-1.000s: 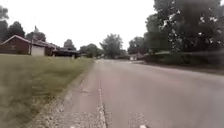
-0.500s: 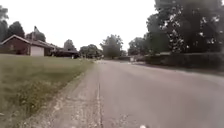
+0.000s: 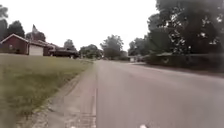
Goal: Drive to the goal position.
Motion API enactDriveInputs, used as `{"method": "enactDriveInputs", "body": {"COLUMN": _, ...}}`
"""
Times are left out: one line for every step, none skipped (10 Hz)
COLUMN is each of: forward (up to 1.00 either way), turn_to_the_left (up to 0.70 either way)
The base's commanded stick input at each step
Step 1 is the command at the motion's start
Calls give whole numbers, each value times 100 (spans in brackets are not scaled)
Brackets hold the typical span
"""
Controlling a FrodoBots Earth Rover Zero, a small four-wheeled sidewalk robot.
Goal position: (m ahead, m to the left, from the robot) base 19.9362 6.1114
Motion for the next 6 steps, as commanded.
{"method": "enactDriveInputs", "body": {"forward": 70, "turn_to_the_left": 0}}
{"method": "enactDriveInputs", "body": {"forward": 70, "turn_to_the_left": 0}}
{"method": "enactDriveInputs", "body": {"forward": 70, "turn_to_the_left": 0}}
{"method": "enactDriveInputs", "body": {"forward": 70, "turn_to_the_left": 0}}
{"method": "enactDriveInputs", "body": {"forward": 70, "turn_to_the_left": 0}}
{"method": "enactDriveInputs", "body": {"forward": 70, "turn_to_the_left": 0}}
